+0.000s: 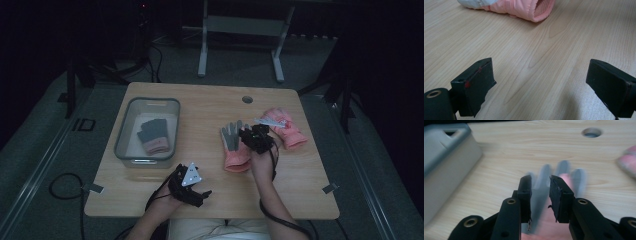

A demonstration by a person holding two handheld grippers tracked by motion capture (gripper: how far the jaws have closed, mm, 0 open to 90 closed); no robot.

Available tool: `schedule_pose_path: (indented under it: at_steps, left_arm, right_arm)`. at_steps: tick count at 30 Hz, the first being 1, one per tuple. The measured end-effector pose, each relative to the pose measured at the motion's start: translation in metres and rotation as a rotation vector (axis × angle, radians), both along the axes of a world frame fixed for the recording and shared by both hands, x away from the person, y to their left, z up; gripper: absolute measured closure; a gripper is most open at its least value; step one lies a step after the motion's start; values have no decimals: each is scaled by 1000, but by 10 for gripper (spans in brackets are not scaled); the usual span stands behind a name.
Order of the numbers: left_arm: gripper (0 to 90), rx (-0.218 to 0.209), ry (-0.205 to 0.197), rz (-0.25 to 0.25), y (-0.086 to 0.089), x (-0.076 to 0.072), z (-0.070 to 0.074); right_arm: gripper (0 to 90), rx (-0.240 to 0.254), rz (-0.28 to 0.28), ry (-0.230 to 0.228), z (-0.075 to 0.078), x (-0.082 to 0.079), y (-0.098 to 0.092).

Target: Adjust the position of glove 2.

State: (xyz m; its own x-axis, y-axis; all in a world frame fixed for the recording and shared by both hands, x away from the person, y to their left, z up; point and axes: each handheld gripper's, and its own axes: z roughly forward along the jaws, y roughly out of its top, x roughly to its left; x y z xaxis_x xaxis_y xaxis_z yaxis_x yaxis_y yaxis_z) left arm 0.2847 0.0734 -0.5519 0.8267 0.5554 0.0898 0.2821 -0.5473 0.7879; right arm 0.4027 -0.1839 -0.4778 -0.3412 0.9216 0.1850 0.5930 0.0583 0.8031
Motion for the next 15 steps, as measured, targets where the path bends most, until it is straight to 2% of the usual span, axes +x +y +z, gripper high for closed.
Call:
schedule_pose_path:
  at_steps: [2, 4, 6, 7, 9, 11, 15]
  left_arm:
    - [74, 0, 0, 2, 1, 0, 0]
    - [75, -2, -1, 6, 2, 0, 0]
    - [74, -3, 0, 5, 3, 1, 0]
    - [74, -1, -4, 9, 3, 1, 0]
    - [74, -4, -3, 10, 3, 1, 1]
    - [74, -10, 5, 5, 3, 1, 0]
    - [74, 11, 4, 2, 1, 1, -1]
  right_arm:
    - [693, -3, 47, -10, 2, 0, -13]
    - [692, -61, 53, -33, 4, 0, -29]
    - [677, -60, 85, -58, 5, 1, -47]
    - [677, -78, 81, -79, 6, 1, -57]
    - [677, -73, 103, -128, 8, 2, -77]
    - [679, -100, 81, -138, 9, 5, -95]
    - [672, -153, 71, -155, 10, 11, -125]
